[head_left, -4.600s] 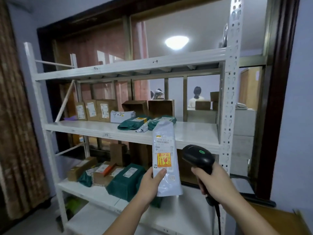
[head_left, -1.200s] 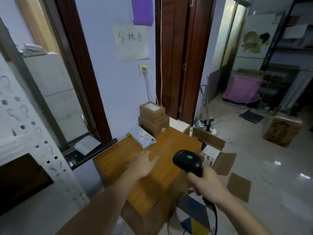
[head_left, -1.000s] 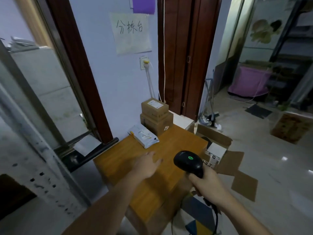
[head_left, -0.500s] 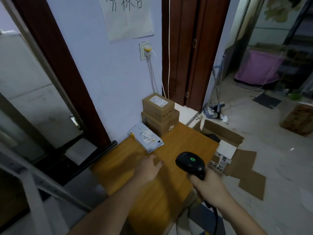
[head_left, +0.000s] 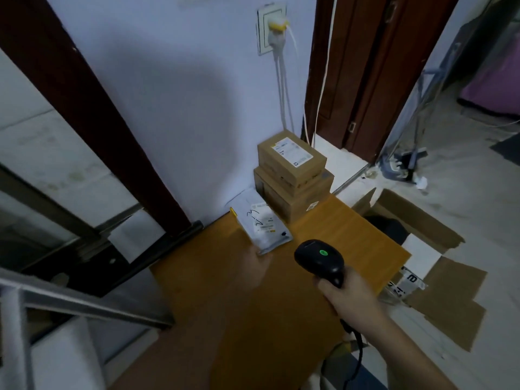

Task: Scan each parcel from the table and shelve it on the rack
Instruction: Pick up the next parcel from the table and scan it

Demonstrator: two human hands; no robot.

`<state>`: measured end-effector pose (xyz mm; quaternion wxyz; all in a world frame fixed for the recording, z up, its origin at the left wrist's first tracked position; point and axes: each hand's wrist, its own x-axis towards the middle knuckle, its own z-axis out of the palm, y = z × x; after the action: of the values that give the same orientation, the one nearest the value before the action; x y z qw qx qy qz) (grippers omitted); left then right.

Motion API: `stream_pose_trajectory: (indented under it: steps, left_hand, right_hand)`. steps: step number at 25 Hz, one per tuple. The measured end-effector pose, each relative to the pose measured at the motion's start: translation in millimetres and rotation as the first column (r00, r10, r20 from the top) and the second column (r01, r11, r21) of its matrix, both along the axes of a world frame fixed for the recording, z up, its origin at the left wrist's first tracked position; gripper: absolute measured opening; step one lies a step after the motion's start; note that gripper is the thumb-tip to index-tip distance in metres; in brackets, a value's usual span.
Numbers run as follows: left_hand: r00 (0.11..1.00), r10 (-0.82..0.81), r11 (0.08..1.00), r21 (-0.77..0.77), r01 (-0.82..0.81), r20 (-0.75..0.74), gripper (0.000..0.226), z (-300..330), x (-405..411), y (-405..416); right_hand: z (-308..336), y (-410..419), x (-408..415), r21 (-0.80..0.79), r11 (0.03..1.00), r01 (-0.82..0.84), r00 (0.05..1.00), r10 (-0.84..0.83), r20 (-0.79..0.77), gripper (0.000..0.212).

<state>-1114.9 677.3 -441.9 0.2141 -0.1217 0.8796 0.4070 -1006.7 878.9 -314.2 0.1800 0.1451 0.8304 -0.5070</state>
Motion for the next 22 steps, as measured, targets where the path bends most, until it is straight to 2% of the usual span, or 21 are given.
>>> stream_pose_trajectory:
  steps: [2, 5, 9, 13, 16, 18, 19, 22]
  left_hand:
    - [0.996, 0.064, 0.995, 0.069, -0.069, 0.066, 0.018, -15.6, -20.9, 2.5]
    - [0.980, 0.162, 0.979, 0.105, -0.175, 0.119, 0.060, -48.6, -53.7, 3.2]
    - [0.921, 0.342, 0.905, 0.200, -0.376, 0.183, 0.067, -91.7, -94.9, 1.4]
    - [0.892, 0.400, 0.883, 0.170, -0.437, 0.210, 0.058, -108.4, -117.9, 4.3]
    - [0.870, 0.430, 0.869, 0.153, -0.471, 0.241, 0.084, -131.0, -124.3, 6.0]
    - [0.858, 0.441, 0.853, 0.174, -0.492, 0.264, 0.090, -140.9, -126.9, 6.9]
    - [0.847, 0.444, 0.838, 0.198, -0.508, 0.294, 0.087, -135.7, -128.2, 8.6]
    - [0.812, 0.444, 0.804, 0.232, -0.548, 0.379, 0.057, -131.1, -131.9, 10.7]
  right_hand:
    - [-8.7, 1.5, -18.7, 0.041, 0.999, -0.006, 1.000, 0.005, 0.028, 0.017]
    - [-20.7, 0.2, -44.0, 0.033, 0.999, -0.012, 0.999, 0.011, 0.036, 0.022]
    - [-30.8, -5.1, -61.8, -0.011, 1.000, -0.009, 0.997, 0.010, 0.071, 0.017]
    - [-43.7, -3.1, -72.3, 0.001, 1.000, 0.021, 0.987, -0.021, 0.157, 0.011]
    - [-47.7, 3.3, -72.8, -0.024, 0.997, 0.079, 0.976, -0.072, 0.205, 0.016]
    - [-50.0, 8.7, -73.4, -0.024, 0.993, 0.115, 0.968, -0.106, 0.227, 0.018]
    - [-50.5, 10.3, -73.9, -0.028, 0.991, 0.134, 0.963, -0.124, 0.240, 0.019]
    - [-52.3, 12.1, -73.7, -0.046, 0.987, 0.157, 0.957, -0.141, 0.252, 0.023]
